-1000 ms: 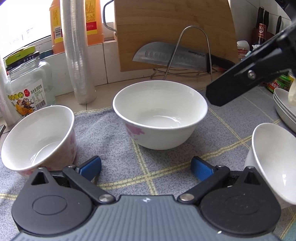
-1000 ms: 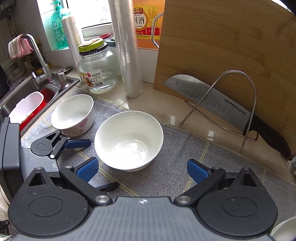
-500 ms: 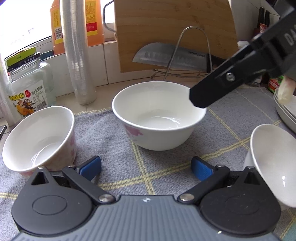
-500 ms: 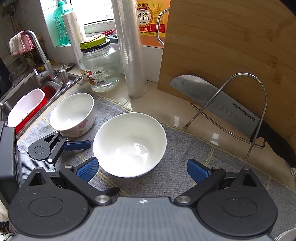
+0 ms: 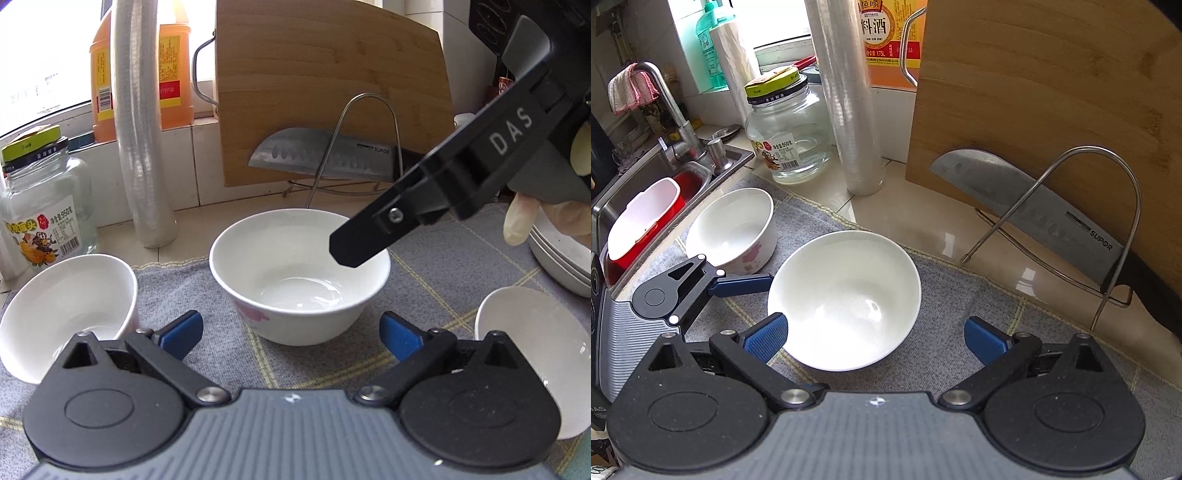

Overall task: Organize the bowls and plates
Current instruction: 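Move the right tool to the pink-flower white bowl, then grip the rim of the pink-flower bowl with the right tool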

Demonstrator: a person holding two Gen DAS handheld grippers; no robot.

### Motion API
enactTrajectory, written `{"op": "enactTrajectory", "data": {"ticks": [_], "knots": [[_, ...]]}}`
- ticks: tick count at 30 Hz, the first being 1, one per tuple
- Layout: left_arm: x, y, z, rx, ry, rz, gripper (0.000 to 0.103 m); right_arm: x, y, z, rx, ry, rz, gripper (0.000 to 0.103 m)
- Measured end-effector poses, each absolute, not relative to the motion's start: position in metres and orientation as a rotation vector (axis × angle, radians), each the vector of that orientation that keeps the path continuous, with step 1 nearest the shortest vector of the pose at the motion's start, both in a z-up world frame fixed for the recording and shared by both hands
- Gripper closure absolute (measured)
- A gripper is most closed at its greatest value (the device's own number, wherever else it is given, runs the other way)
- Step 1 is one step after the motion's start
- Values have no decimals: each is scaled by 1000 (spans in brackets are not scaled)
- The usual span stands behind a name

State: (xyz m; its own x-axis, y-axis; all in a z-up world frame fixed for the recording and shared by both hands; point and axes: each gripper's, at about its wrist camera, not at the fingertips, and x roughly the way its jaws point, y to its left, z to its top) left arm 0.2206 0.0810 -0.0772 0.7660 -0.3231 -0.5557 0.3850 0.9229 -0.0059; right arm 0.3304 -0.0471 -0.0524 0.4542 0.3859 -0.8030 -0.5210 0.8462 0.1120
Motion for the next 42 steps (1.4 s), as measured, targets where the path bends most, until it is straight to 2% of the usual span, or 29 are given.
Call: {"op": "enactTrajectory", "data": {"ticks": [9, 14, 20, 42], "knots": [[228, 81, -74, 86, 566, -404, 11, 346, -43, -59, -144, 963, 588, 4], [228, 82, -74, 85, 567, -418, 13, 354, -39, -63, -141, 976, 610, 16], [228, 82, -73, 90, 565, -429, 15, 363, -33, -69, -147, 986, 626, 23], [230, 83, -74, 109, 568, -441, 15, 369, -32, -74, -125, 990, 643, 31]]}}
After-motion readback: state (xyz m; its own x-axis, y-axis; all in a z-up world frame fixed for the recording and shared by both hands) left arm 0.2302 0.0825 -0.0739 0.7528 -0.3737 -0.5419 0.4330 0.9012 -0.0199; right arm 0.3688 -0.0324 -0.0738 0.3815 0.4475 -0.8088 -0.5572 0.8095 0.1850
